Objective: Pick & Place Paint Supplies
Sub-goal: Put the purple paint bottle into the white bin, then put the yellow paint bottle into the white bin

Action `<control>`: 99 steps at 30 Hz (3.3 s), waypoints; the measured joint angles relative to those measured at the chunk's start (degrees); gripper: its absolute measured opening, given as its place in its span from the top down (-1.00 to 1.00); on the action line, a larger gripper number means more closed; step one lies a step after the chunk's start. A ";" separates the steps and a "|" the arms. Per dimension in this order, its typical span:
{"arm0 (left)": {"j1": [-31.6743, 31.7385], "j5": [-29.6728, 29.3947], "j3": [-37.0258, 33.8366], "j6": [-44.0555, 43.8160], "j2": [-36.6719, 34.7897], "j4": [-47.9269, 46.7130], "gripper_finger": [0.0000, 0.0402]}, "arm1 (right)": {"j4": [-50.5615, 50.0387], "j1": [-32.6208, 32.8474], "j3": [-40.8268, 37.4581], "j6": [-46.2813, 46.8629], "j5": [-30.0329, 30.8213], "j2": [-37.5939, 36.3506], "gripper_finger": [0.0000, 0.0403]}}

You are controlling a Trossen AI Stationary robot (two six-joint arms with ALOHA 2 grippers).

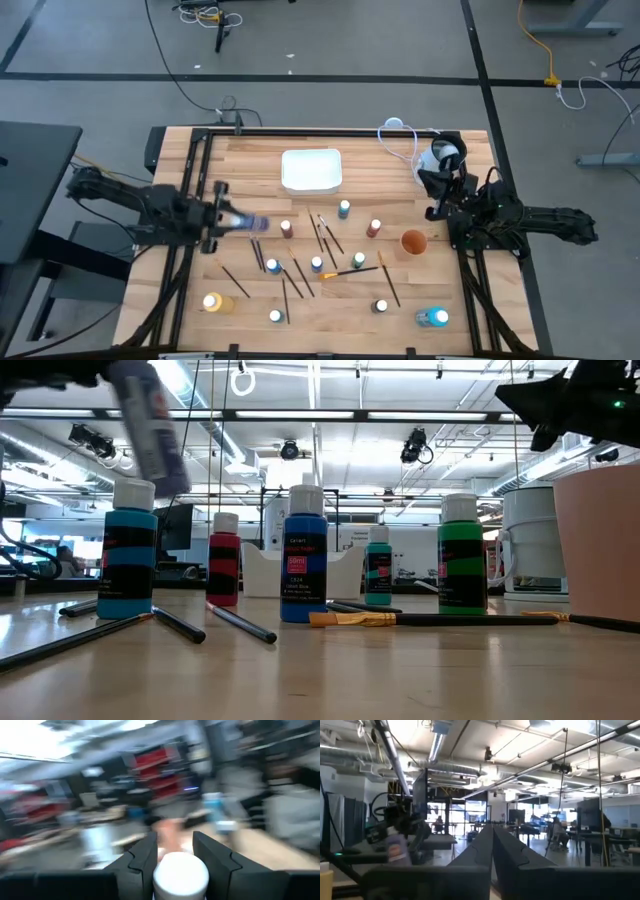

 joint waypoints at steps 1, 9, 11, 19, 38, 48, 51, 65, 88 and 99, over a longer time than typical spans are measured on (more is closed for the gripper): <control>0.24 -4.01 0.90 1.26 1.72 1.79 0.40 | 0.49 0.00 0.00 -0.57 -0.26 0.00 0.93; 9.28 -16.84 3.12 0.68 21.36 31.74 0.38 | 7.49 0.02 0.00 -0.99 0.20 1.29 0.93; 12.57 -16.83 3.12 -2.77 27.01 38.45 0.39 | 8.40 0.02 0.00 -1.16 0.16 2.04 0.93; 23.75 -16.20 3.17 -9.41 50.01 60.31 0.37 | 11.75 0.02 0.00 -1.17 0.05 5.17 0.93; 35.39 -18.17 11.75 -15.57 73.89 61.71 0.39 | 12.90 0.01 0.00 -1.18 0.07 7.23 0.93; 37.04 -21.27 11.67 -16.88 74.59 55.61 0.26 | 12.82 0.01 0.00 -0.99 0.05 7.26 0.93; 37.04 -19.96 11.68 -16.54 74.51 54.83 0.12 | 12.82 0.02 0.00 -0.99 0.05 7.26 0.93; 33.88 -19.92 11.66 -6.54 66.98 54.14 -0.21 | 7.30 0.02 0.00 5.61 -0.15 9.21 0.93; 15.58 -15.93 11.62 -28.82 17.34 8.34 -0.18 | 7.83 0.02 0.00 14.00 -11.88 14.86 0.93; 13.07 -6.13 11.58 -29.43 16.88 -2.23 -0.17 | 9.63 0.02 0.00 14.08 -12.08 14.84 0.93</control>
